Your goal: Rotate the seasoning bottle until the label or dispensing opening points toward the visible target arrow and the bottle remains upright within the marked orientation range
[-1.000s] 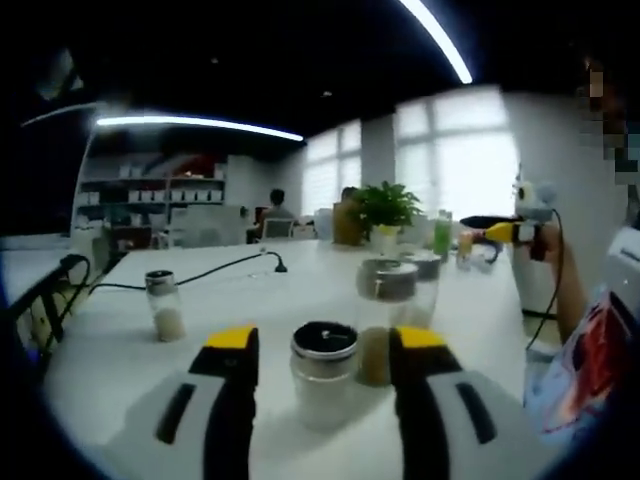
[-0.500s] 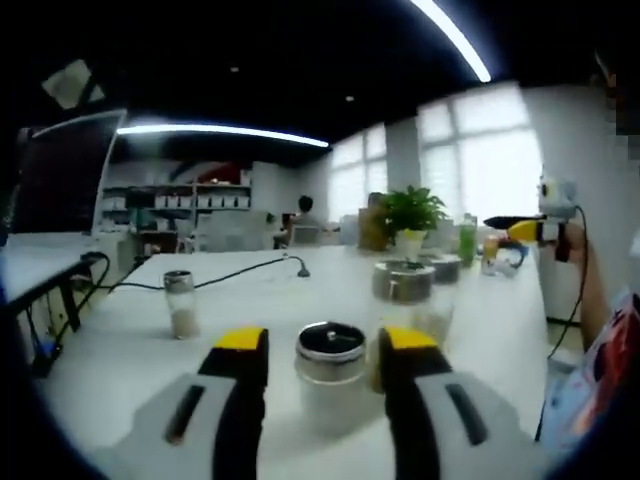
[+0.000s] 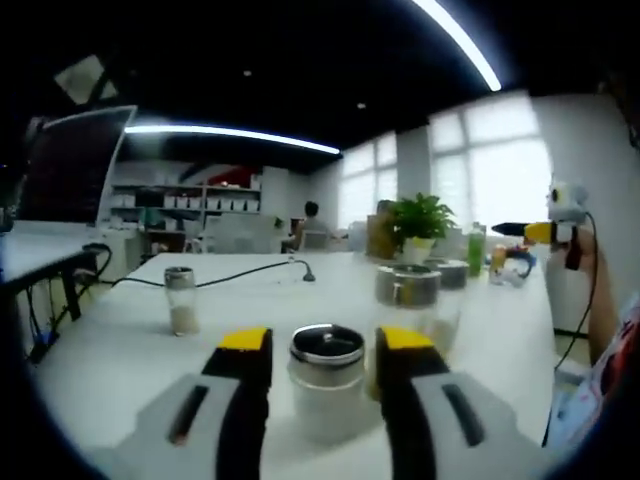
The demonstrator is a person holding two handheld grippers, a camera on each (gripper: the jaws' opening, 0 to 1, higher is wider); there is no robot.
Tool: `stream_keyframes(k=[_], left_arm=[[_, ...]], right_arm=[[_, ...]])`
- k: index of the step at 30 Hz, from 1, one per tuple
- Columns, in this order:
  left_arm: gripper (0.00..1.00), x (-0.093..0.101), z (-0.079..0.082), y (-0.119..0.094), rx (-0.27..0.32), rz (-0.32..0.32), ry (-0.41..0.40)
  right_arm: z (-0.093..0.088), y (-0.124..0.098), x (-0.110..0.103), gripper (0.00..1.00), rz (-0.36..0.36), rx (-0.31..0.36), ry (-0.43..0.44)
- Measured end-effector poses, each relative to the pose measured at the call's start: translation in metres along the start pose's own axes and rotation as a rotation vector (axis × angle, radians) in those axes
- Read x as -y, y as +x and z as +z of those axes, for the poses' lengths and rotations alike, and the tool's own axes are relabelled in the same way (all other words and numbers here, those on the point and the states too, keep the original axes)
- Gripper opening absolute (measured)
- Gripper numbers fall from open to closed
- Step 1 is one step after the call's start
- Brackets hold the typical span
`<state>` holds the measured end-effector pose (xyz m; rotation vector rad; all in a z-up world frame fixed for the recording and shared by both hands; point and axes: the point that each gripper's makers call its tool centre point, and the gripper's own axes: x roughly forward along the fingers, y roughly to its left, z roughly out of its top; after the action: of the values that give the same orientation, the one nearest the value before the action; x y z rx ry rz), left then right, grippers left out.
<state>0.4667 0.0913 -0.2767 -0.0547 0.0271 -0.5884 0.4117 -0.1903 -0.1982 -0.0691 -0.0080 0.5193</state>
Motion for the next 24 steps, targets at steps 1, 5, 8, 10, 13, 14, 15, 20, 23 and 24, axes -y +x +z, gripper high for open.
stream_keyframes(k=[1,5,8,10,13,14,15,20,23,24], left_arm=[[0.43,-0.002,0.001,0.0,0.004,0.007,0.003],[0.4,-0.002,0.003,0.0,0.021,0.011,0.007],[0.4,0.0,0.0,0.001,0.009,-0.003,-0.005],[0.36,0.0,-0.002,0.002,0.005,-0.001,0.002],[0.33,0.004,-0.003,0.001,0.007,-0.017,0.008],[0.33,0.005,-0.003,0.0,0.006,-0.015,0.026],[0.33,0.005,-0.003,0.001,0.004,-0.015,0.046],[0.32,0.006,-0.004,0.0,0.006,-0.023,0.084],[0.32,0.006,-0.004,0.0,0.014,-0.03,0.101],[0.32,0.006,-0.004,0.0,0.013,-0.031,0.102]], right_arm=[[0.0,0.0,0.0,0.92,-0.001,-0.002,-0.001],[-0.002,0.0,0.0,0.92,-0.002,-0.006,0.005],[-0.001,0.0,0.001,0.92,-0.009,-0.006,-0.001],[-0.001,0.0,0.001,0.92,-0.011,-0.006,-0.003],[-0.001,0.001,0.001,0.92,-0.014,-0.006,-0.002],[-0.002,0.002,0.001,0.92,-0.013,-0.004,-0.003],[-0.002,0.003,0.0,0.92,-0.012,-0.005,-0.003],[-0.004,0.003,0.0,0.92,-0.008,-0.011,0.002],[-0.003,0.002,0.001,0.92,-0.015,-0.009,-0.001],[-0.003,0.002,0.002,0.91,-0.017,-0.009,-0.002]])
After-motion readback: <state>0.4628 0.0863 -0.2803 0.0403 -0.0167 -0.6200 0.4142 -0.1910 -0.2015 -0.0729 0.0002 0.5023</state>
